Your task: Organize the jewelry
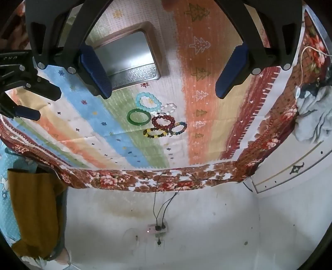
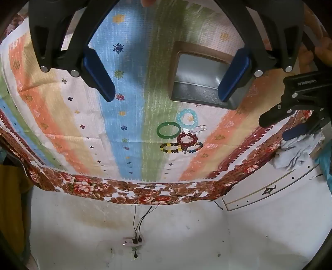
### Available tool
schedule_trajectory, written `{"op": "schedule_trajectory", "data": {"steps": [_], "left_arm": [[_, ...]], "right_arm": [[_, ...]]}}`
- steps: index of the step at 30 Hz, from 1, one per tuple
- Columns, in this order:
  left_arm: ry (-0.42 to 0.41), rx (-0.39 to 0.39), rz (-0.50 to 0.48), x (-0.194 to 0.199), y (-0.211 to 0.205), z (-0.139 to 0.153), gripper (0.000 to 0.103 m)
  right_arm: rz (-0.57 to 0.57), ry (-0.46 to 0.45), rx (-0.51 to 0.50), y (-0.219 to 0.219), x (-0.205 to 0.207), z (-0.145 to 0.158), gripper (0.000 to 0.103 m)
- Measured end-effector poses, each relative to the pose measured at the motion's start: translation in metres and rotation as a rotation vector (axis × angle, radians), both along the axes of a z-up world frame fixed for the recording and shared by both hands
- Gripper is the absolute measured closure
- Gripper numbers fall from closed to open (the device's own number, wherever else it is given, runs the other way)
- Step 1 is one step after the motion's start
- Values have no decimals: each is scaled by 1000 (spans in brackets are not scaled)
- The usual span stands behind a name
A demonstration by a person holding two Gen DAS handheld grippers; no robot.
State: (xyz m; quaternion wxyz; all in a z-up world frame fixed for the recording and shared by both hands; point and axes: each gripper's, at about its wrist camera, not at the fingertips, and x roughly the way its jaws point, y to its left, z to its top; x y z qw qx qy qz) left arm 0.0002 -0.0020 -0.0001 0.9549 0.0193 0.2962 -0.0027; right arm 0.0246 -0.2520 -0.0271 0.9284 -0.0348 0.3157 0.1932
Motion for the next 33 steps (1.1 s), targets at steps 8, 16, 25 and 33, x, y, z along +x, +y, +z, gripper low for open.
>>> {"op": "schedule_trajectory", "data": {"steps": [8,16,25,33], "left_arm": [[-10,1,-20,4,-2,-1,6],[-28,-23,6,-2,2,3,5],[-21,-18,19,2,8,0,6],[-43,3,16,1,7,0,6]], "right_arm": [[-2,5,4,-5,2,-4,5],[-7,12,8,-4,3,-5,5],[-7,17,8,-5,4,-4,5],[-8,19,11,-5,4,-3,5]]}}
